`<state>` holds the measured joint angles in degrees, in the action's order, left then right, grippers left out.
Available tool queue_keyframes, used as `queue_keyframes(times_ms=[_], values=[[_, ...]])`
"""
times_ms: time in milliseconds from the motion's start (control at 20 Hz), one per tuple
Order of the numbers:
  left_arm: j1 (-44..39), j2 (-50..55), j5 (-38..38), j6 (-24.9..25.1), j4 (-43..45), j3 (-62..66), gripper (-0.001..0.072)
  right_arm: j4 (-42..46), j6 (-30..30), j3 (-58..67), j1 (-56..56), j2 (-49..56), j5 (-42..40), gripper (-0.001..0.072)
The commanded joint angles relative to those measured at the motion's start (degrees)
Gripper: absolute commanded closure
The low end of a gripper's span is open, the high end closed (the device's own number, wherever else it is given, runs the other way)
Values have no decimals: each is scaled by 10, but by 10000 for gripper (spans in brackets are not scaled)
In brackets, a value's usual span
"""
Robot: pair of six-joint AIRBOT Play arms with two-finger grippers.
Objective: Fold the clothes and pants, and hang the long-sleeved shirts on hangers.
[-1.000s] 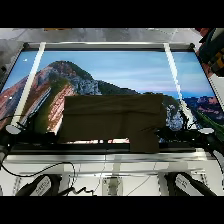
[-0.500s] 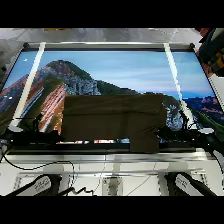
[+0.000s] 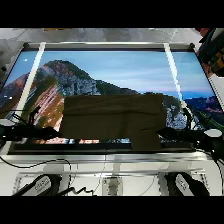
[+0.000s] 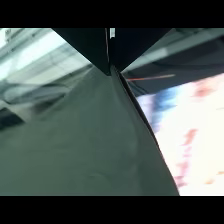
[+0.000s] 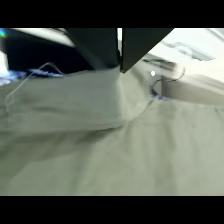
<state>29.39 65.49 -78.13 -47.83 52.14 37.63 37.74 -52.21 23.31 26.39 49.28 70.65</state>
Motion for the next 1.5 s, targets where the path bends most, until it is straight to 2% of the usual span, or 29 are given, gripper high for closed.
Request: queue_keyframes(times_ms=[0, 100, 250, 400, 600, 700, 900, 1050, 1200, 1450], values=[[17, -71, -50, 7, -4, 23, 691, 5, -64, 0, 0, -106, 47, 699], [23, -111, -21, -1, -13, 22, 691, 1, -104, 0, 0, -158, 9, 699], [14, -123, 64, -10, -94, 19, 691, -24, -166, 0, 0, -178, -164, 699], [-37, -102, 191, -17, -159, -11, 692, -107, -167, 2, -31, -120, -269, 699], [-121, -50, 366, -56, -199, -17, 692, -115, -168, 75, -121, 25, -406, 699], [-145, -25, 426, -62, -233, -17, 692, -114, -167, 143, -139, 105, -435, 700], [-176, 18, 515, -62, -304, -17, 691, -105, -168, 278, -142, 261, -430, 700], [-210, 62, 565, -62, -317, -9, 691, -108, -168, 330, -147, 341, -432, 699], [-234, 104, 592, -62, -330, 13, 691, -107, -167, 357, -167, 393, -453, 699], [-239, 144, 611, -62, -334, 68, 668, -105, -167, 358, -179, 405, -498, 698]])
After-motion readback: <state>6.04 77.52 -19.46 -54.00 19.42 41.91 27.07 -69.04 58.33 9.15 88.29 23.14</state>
